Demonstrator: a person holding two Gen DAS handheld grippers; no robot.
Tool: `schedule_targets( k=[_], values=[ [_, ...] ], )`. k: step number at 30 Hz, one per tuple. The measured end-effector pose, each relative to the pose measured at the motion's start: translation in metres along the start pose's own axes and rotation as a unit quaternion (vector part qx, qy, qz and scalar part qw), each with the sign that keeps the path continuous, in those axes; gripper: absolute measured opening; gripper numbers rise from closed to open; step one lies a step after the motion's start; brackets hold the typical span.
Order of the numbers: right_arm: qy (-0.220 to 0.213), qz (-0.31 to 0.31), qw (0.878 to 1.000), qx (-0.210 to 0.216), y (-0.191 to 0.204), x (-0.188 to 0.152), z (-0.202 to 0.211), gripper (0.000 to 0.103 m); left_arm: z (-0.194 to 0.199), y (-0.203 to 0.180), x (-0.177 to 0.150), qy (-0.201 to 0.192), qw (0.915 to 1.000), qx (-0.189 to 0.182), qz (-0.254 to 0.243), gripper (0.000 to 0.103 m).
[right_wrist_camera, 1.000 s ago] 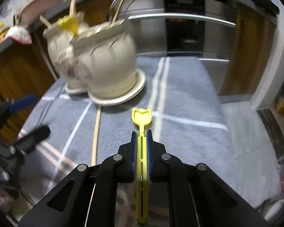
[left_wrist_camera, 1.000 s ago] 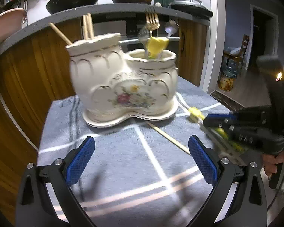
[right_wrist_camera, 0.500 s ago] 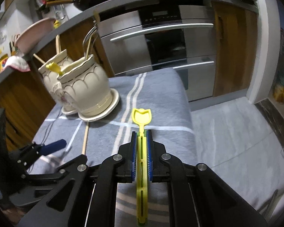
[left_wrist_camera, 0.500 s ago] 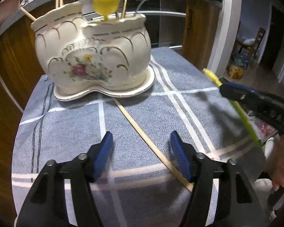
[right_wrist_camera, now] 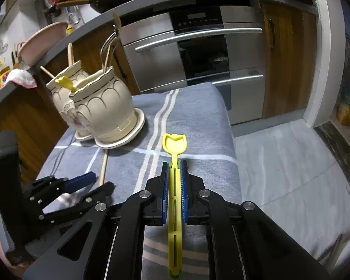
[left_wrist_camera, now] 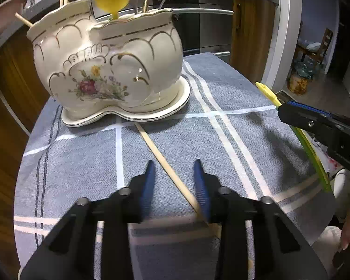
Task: Organize utensils
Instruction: 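Grasp the wooden chopstick on the cloth with the left tool while the right tool holds the spoon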
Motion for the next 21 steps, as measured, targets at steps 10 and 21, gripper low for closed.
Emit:
schedule_targets(
  k=[10, 21],
  values=[
    [0.002, 0.006, 1.000, 0.002, 0.004, -0.002, 0.000, 0.010, 0.014, 0.022, -0.012, 0.010, 0.9991, -0.039, -0.015, 0.005],
    [0.000, 0.014, 1.000, 0.009, 0.012, -0.001, 0.001, 0.010, 0.039, 0.034, -0.034, 0.022, 0.9951, -0.069, -0.067, 0.000]
  ],
)
Point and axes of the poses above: each gripper's, at about its wrist camera, not at the fingertips, and z roughly against the way its jaws point, y to its left, x to its top, the point moved 10 cm from there along -z, roughly the way its jaws point
